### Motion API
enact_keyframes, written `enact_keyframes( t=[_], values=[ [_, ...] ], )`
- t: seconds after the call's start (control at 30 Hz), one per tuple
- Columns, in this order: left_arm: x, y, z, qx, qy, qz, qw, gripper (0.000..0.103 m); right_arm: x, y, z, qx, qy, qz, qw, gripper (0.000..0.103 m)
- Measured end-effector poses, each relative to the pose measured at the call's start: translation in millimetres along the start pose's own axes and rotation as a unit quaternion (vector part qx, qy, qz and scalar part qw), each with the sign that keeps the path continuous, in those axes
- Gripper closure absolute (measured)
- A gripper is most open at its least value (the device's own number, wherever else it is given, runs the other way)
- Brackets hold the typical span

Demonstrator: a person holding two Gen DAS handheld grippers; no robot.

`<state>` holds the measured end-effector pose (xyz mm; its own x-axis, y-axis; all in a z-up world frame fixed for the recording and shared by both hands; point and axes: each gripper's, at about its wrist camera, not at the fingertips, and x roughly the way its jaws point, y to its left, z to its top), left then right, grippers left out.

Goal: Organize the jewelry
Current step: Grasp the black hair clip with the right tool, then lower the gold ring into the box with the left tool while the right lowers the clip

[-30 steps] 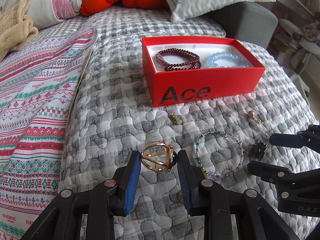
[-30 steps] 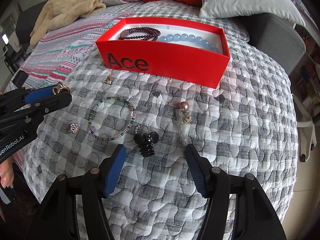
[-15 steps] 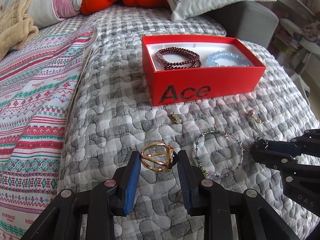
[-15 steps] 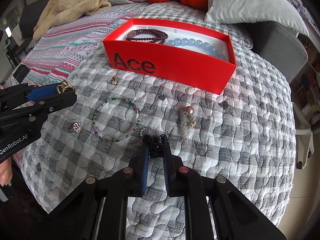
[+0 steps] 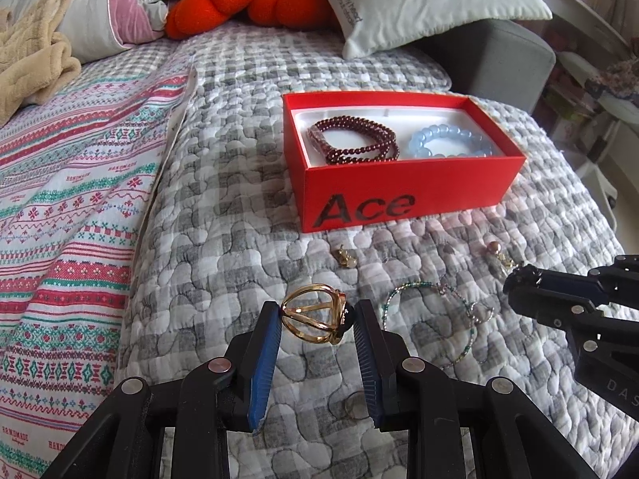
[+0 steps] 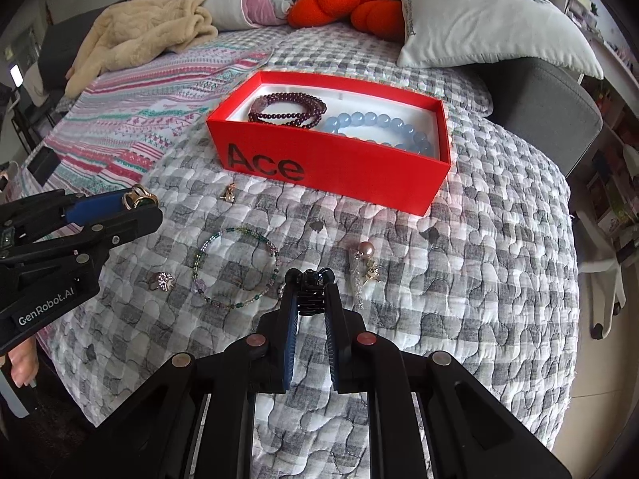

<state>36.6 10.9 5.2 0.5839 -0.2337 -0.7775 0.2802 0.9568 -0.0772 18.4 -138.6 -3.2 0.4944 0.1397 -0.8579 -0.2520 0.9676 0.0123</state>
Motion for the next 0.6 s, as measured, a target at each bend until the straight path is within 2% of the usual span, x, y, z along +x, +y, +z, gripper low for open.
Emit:
enact_keyframes(
  t=[0.37,0.6],
  values=[
    [3,-10,36,-0.005,-0.058,-0.007,0.9983,0.072,-29,-37,37,0.049,-0.087,0.014,0.995,0.089],
    [23,-15,57,-0.004,-0.078,-0.010,0.9969,0.072,-26,-53,59,0.060,-0.127,0.027,0.990,0.089]
  ],
)
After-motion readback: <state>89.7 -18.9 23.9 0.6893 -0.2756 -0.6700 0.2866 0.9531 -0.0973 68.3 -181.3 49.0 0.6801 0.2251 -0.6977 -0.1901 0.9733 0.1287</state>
